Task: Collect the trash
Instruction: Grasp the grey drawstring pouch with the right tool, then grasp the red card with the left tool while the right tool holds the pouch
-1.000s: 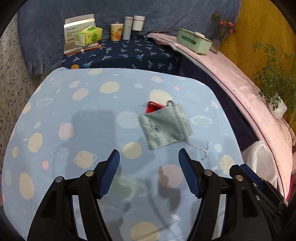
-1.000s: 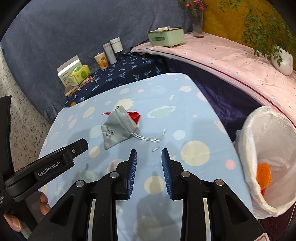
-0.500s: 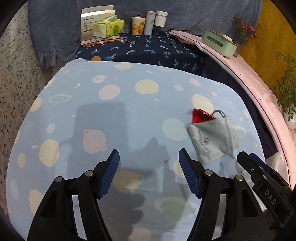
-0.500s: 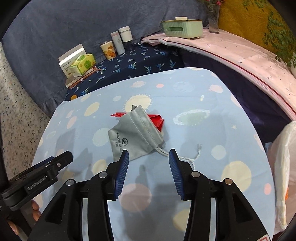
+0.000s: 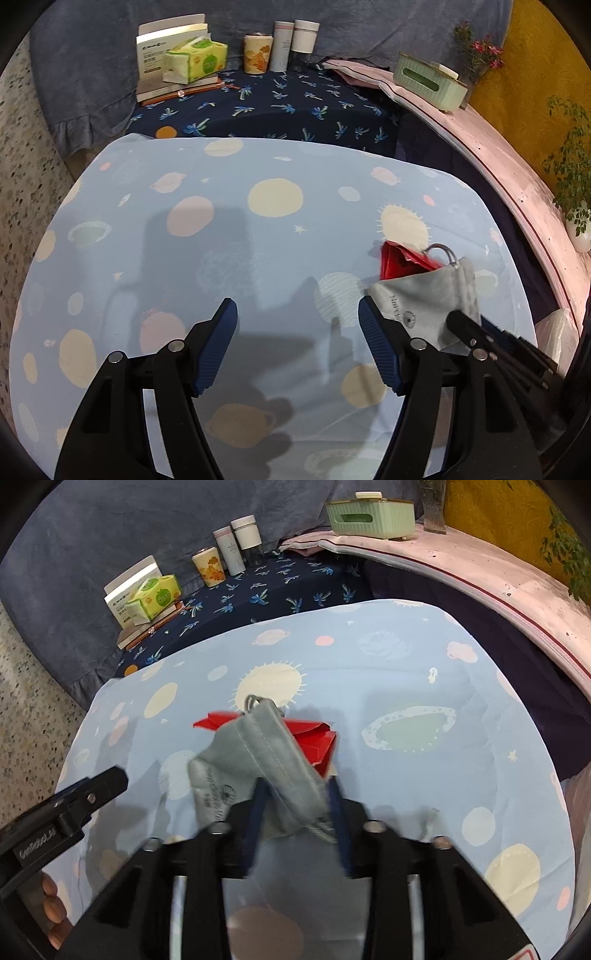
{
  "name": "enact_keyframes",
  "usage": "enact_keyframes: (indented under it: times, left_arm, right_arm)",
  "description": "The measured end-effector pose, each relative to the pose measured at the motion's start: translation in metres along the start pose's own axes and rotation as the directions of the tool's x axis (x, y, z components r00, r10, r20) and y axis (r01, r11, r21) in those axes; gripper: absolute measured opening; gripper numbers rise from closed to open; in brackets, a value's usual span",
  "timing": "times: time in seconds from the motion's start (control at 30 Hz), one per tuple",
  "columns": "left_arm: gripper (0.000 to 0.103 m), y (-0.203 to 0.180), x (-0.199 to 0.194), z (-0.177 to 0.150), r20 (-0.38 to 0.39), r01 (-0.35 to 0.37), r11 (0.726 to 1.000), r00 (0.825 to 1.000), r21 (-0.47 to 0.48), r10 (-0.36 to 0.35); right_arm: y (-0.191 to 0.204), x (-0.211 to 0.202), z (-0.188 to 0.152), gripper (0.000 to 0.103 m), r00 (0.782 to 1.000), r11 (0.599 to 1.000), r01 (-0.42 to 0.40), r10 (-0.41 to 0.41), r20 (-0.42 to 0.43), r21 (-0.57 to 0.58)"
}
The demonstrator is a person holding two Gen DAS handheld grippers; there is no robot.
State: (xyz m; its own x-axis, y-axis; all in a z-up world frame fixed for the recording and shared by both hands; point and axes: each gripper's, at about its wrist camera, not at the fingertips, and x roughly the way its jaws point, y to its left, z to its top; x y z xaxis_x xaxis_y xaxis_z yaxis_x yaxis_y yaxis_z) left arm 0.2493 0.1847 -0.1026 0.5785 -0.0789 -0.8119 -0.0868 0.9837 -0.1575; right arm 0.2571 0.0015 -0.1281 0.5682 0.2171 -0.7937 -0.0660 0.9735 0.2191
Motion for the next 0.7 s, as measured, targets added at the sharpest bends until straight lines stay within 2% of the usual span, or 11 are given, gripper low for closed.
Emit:
enact_keyframes:
  times: [0.13,0.3,0.37,0.53,0.7]
  left_arm:
    - [0.065,-0.015,0.007,0.002,-0.006,0.018,1.000,1.000,0.018,-0.018]
    - [0.067,-0.039,0.016,0.002,-0.013,0.051,0.997,0.999,0.060,-0.050]
    - [0.073,-0.049,0.020,0.003,-0.009,0.067,0.995,0.998,0.075,-0.066]
    - [0.073,-0.065,0.039,0.008,-0.019,0.078,0.993,0.997,0.091,-0.077]
    - [0.073,-0.076,0.051,0.017,0.026,0.077,0.988,0.996,0.133,-0.081]
  right_arm:
    - [-0.003,-0.011,-0.009,0.010,1.000,1.000,-0.018,0.018,0.015,-0.008]
    - [-0.025,-0.038,-0.019,0.010,0.998,0.997,-0.041,0.037,0.059,0.068]
    - [-0.039,-0.048,-0.022,0.010,0.997,0.994,-0.034,0.026,0.076,0.107]
    - [-0.071,-0.063,-0.022,0.010,0.995,0.984,-0.006,-0.013,0.102,0.180]
    - [-0.083,-0.069,-0.017,0.010,0.993,0.981,0.000,-0.023,0.119,0.192]
